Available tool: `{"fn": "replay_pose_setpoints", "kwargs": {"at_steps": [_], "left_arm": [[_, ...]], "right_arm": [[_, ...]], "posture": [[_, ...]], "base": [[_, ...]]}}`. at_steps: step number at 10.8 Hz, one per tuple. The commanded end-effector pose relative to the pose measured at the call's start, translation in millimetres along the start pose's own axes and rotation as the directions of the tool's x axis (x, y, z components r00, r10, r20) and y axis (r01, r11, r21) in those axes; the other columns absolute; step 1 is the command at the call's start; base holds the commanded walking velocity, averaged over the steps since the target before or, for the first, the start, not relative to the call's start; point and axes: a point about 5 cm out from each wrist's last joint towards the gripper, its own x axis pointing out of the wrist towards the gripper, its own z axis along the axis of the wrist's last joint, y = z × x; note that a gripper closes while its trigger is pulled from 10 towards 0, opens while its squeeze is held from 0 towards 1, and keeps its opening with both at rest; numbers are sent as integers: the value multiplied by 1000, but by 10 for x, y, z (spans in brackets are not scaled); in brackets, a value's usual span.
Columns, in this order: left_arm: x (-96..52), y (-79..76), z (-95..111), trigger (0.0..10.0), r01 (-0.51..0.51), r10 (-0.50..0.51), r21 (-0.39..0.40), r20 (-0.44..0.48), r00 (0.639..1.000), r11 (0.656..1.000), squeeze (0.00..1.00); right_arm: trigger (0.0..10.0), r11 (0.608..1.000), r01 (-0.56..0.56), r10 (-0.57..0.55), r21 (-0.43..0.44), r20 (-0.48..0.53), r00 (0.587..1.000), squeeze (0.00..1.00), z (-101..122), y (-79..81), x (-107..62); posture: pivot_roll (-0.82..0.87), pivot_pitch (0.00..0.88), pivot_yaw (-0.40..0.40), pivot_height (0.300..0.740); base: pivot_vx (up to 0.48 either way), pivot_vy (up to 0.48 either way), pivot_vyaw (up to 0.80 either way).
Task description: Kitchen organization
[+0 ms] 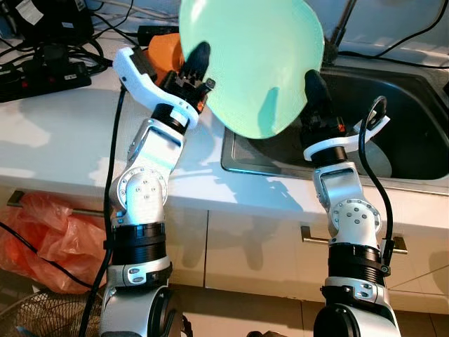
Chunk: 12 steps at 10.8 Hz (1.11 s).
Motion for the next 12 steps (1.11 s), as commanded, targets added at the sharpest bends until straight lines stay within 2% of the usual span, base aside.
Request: {"fn": "replay_pose_setpoints", "kwargs": {"at_steps": [1, 2, 3, 4, 5, 6, 12], "left_arm": [[29, -177, -7, 10000, 86, -86, -5, 1, 996, 996, 0], [31, -191, -28, 10000, 91, -91, -7, -10, 996, 996, 0], [31, -192, -43, 10000, 93, -94, -10, -18, 995, 996, 0], [31, -193, -53, 10000, 95, -95, -9, -25, 995, 995, 0], [31, -196, -52, 10000, 97, -97, -9, -26, 995, 995, 0], [31, -196, -51, 10000, 96, -96, -8, -25, 995, 995, 0], [38, -186, 16, 10000, 87, -87, -9, 9, 996, 996, 0]], "right_arm": [[10000, 1000, -30, 30, -10, -6, 1000, 0, 0, 46, -13], [9451, 999, -38, 38, -12, -9, 999, 0, -8, 62, -10], [8392, 999, -46, 46, -14, -10, 999, 0, -8, 77, -8], [8392, 998, -54, 54, -18, -14, 998, 0, -9, 90, -8], [4588, 998, -55, 55, -19, -12, 998, 0, -10, 92, -10], [0, 998, -56, 55, -20, -12, 998, 0, -9, 93, -11], [0, 998, -64, 64, -22, -18, 998, 0, -30, 103, -29]], "posture": [[58, 111, -31, 740], [55, 112, -29, 740], [55, 112, -29, 740], [55, 112, -29, 740], [55, 112, -29, 740], [55, 112, -29, 740], [54, 110, -27, 740]], "base": [[0, 0, 0], [0, 0, 0], [0, 0, 0], [0, 0, 0], [0, 0, 0], [0, 0, 0], [0, 0, 0]]}}
